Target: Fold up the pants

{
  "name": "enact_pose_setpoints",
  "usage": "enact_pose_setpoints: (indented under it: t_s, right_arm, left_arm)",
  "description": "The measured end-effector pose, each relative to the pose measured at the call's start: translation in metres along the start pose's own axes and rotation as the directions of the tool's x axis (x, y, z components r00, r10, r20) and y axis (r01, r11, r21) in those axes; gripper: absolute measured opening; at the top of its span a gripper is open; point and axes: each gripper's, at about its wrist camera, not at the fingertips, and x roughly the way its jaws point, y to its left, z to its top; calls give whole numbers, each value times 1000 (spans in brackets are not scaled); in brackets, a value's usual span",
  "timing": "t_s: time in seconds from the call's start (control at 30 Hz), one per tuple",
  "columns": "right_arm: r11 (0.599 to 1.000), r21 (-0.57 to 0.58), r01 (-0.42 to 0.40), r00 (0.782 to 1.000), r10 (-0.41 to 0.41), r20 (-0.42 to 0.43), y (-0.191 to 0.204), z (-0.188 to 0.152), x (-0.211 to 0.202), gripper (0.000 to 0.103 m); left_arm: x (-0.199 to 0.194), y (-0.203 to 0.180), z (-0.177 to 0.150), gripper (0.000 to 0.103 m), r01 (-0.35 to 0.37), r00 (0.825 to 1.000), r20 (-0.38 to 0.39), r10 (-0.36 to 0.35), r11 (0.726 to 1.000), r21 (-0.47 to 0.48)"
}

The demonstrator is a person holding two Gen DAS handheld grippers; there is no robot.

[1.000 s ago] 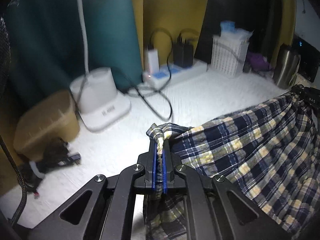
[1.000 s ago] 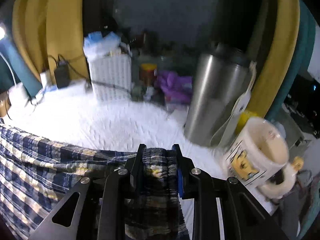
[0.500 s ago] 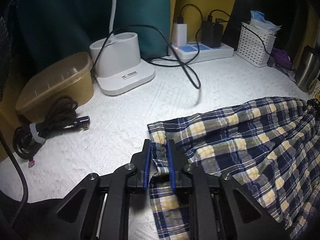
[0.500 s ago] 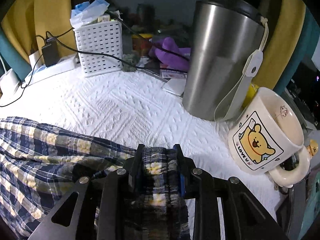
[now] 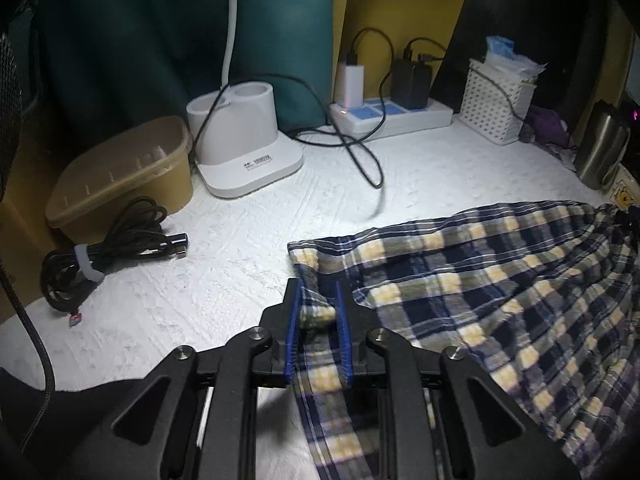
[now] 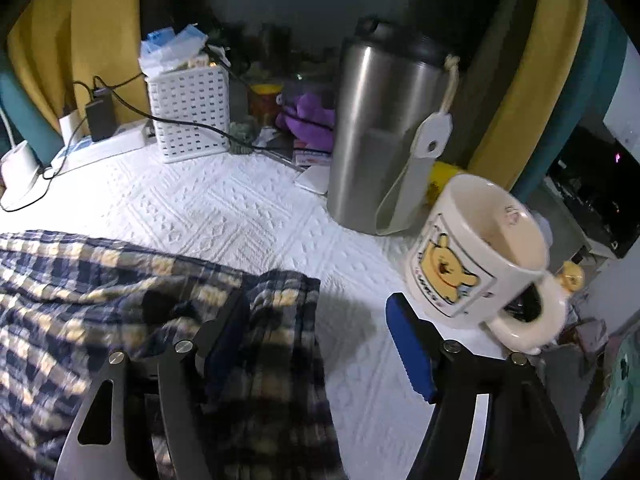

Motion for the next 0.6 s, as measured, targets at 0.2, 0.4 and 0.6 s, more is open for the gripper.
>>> enact_pose_setpoints:
  t_s: [0.2,0.4,0.6]
  right_arm:
    - [1000,-9,-5,999,5,40,-1,-14,-38,73]
    - [1000,-25,-12,998,13,60,1,-37,-70,73]
    - [999,-28,-17,997,19,71,2,-64,-96,73]
  left_arm:
    - [-40,-6,-9,53,25,997,68,-24,1000,-11]
    - [-70,-18,-27,53,54,994,100,-53,999,-9]
    - [-88,-28,-48,53,81,990,121,-78,997,-15]
